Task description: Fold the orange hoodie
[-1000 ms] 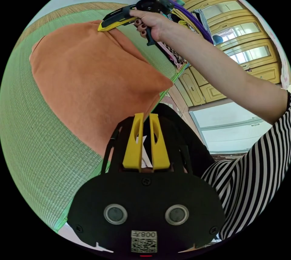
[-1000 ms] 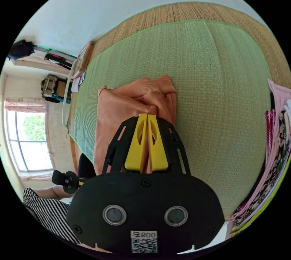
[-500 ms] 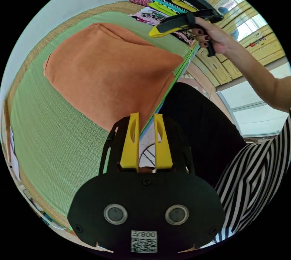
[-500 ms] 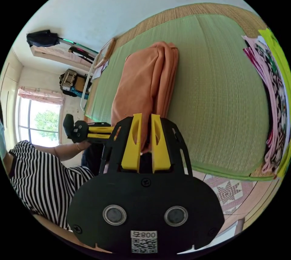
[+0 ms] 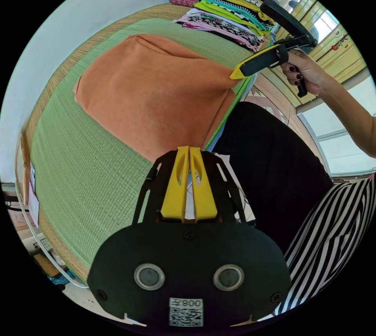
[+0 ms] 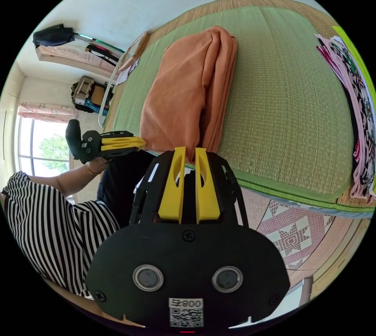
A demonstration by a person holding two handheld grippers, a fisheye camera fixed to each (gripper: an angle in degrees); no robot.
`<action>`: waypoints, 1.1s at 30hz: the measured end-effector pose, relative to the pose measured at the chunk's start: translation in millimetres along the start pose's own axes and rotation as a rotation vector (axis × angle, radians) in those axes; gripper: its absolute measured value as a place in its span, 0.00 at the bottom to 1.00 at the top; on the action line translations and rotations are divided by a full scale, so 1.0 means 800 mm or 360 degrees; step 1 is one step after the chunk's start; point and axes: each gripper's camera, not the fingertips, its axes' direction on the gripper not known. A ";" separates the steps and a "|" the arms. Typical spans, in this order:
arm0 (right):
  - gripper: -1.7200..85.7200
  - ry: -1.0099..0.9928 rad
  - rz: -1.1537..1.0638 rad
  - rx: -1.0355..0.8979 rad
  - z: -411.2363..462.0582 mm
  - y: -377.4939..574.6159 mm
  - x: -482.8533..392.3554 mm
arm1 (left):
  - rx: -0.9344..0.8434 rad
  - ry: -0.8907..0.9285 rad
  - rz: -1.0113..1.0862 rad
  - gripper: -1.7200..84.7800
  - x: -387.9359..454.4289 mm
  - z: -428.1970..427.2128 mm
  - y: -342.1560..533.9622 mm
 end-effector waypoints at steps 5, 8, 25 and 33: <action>0.06 -0.0007 -0.0009 0.0010 -0.006 -0.001 -0.004 | 0.0032 -0.0028 0.0055 0.07 0.025 -0.008 0.003; 0.05 -0.0014 -0.0012 0.0011 -0.007 -0.002 -0.005 | -0.0060 -0.0113 0.0122 0.08 0.041 0.007 -0.010; 0.03 -0.0192 -0.0031 0.0033 -0.041 -0.010 -0.001 | 0.0038 -0.0021 0.0066 0.08 0.035 -0.007 0.028; 0.03 -0.0241 -0.0016 0.0036 -0.048 -0.008 0.000 | -0.0043 -0.0155 0.0183 0.04 0.032 0.025 0.025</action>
